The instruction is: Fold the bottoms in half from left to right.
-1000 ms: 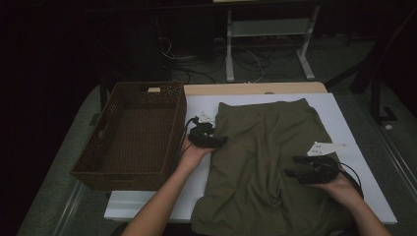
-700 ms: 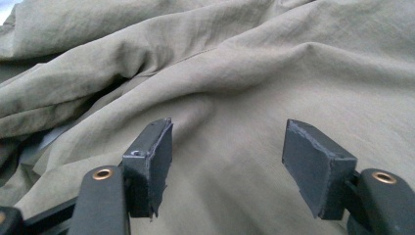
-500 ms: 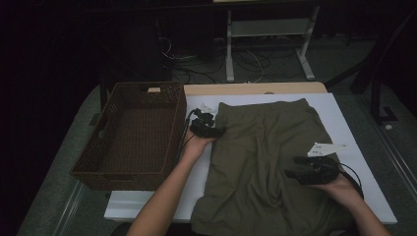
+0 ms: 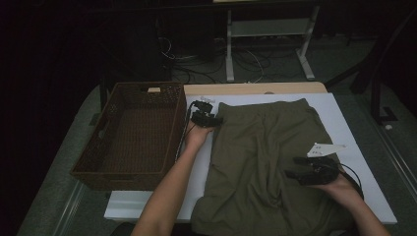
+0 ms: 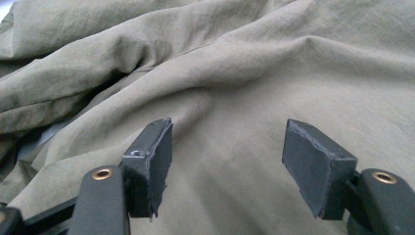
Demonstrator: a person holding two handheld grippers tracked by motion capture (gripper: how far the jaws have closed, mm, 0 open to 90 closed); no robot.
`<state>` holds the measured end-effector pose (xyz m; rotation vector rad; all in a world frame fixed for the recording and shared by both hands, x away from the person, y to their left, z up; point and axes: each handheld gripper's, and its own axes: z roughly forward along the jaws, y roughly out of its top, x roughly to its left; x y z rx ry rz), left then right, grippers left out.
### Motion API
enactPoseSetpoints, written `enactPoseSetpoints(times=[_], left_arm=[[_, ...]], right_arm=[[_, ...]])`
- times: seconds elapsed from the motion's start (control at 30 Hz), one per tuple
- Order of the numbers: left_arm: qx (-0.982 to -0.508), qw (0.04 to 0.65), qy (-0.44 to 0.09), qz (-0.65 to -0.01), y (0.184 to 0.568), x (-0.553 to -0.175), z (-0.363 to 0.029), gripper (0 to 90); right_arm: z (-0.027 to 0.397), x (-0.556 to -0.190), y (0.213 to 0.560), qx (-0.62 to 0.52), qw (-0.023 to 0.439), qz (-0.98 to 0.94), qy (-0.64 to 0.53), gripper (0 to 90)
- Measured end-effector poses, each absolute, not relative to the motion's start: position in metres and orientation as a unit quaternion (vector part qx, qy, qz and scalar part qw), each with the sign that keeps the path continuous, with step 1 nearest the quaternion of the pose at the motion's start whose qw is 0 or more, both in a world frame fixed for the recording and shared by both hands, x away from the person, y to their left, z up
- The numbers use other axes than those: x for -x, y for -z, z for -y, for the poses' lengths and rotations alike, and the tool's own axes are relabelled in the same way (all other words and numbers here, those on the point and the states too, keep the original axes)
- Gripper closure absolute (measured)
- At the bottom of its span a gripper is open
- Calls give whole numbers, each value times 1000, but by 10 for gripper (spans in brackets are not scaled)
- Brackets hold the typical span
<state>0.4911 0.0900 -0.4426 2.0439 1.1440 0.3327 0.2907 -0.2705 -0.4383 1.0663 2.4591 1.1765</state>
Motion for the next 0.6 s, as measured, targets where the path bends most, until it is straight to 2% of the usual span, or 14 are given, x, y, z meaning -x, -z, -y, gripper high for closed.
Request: enactPoseSetpoints(times=[0.27, 0.47, 0.6], left_arm=[[-806, 366, -124, -449, 447, -499, -82, 595], [-811, 355, -141, -443, 450, -500, -79, 711], [-816, 348, -152, -436, 450, -500, -81, 839]], right_arm=[[270, -290, 439, -361, 107, -837, -397, 351], [270, -290, 438, -362, 107, -836, -399, 352], [270, -290, 439, -360, 107, -837, -397, 352]])
